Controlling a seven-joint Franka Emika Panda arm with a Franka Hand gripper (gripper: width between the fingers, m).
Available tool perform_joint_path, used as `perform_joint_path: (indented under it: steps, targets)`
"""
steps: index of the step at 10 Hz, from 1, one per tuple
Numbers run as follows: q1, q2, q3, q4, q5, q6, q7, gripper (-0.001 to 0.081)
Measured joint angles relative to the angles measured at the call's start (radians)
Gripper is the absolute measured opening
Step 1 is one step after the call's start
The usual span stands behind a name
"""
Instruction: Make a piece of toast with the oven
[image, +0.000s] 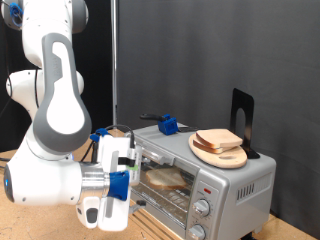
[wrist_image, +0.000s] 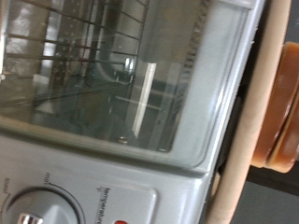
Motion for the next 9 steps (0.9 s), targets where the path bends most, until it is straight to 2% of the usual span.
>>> perform_joint_path:
  steps: [1,3,6,9]
  targets:
    - [-0.001,0.012,0.002,0.012,0.015,-0.003,-0.021,0.0803]
    - [-0.001,0.065,0.012,0.072,0.074,0.024,-0.059,0.0803]
    - [0.010,0.170,0.025,0.186,0.123,0.082,-0.034,0.0803]
    - [0.011,0.282,0.034,0.316,0.130,0.088,-0.001,0.0803]
